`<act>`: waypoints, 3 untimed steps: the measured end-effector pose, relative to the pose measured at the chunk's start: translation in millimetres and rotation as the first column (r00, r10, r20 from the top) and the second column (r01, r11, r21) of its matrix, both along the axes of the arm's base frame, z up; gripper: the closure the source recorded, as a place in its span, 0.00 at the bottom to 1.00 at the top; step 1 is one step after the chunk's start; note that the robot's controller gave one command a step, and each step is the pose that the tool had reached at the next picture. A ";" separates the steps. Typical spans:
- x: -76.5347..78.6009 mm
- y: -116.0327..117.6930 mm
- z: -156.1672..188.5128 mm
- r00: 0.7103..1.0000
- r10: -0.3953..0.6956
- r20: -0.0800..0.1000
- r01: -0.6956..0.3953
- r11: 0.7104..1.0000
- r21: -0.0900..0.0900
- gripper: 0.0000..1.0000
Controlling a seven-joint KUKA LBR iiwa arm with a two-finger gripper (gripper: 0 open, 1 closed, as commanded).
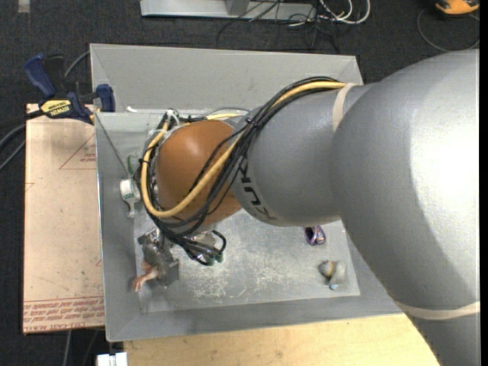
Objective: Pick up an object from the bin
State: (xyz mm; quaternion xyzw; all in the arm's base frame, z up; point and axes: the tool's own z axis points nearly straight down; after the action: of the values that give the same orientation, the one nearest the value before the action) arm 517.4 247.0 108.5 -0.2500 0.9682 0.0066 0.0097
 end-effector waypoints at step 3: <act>-3.6 -3.0 69.7 1.000 0.027 0.006 -0.027 1.000 0.001 1.00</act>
Offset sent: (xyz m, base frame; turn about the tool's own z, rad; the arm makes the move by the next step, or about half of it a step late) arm -0.0111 0.0028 -0.0305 0.0003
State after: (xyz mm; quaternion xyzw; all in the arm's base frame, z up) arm 513.8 243.9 178.2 -0.2630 0.9647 0.0064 0.0125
